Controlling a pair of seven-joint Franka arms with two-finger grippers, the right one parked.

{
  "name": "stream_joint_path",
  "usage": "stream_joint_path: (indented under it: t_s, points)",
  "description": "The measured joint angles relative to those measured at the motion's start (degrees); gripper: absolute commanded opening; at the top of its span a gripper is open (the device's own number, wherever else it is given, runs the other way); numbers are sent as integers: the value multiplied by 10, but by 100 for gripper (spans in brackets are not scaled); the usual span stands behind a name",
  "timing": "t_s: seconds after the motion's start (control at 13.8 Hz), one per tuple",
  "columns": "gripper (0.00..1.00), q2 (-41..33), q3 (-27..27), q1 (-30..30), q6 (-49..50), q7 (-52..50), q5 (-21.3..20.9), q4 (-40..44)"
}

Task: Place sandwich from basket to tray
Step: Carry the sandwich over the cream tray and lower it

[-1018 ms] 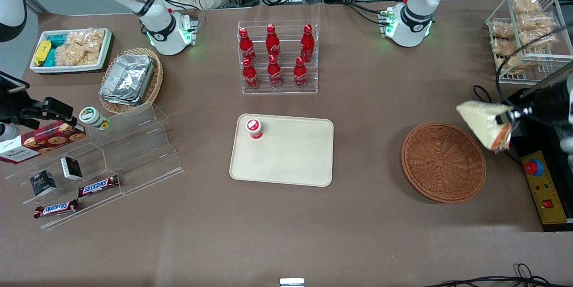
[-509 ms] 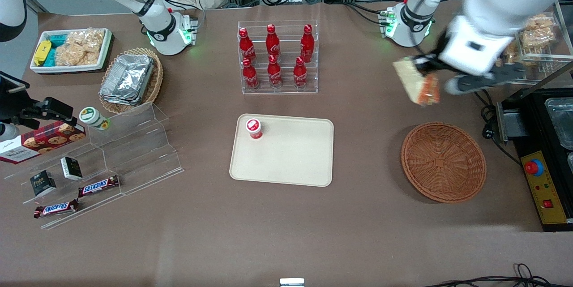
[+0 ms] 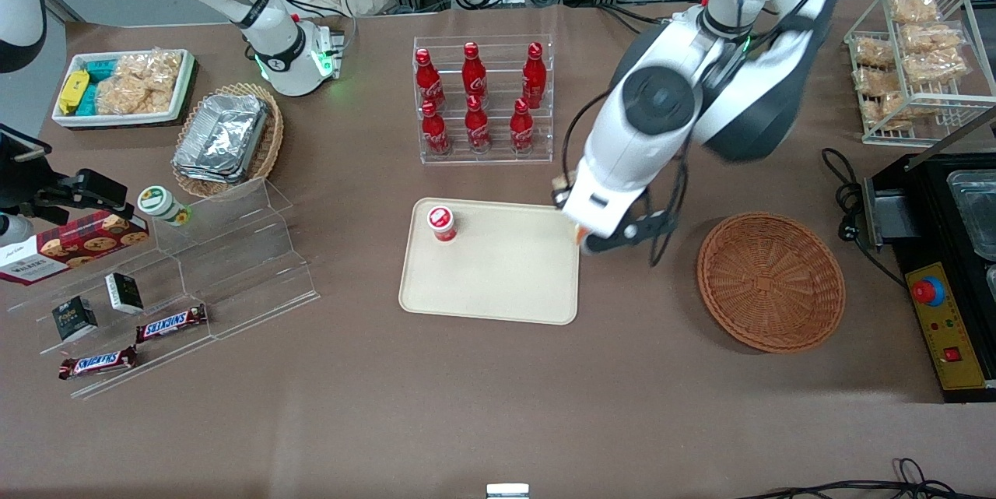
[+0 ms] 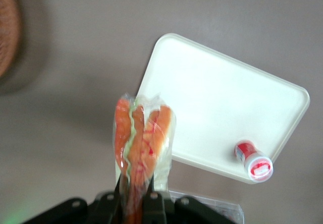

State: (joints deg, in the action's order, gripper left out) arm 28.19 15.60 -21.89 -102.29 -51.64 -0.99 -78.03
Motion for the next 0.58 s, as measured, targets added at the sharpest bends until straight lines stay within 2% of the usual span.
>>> stream_joint_path:
  t_s: [0.29, 0.58]
  points:
    - [9, 104, 0, -14, -84, -1, -21, 0]
    - [11, 164, 0, -34, -104, -1, -55, 1]
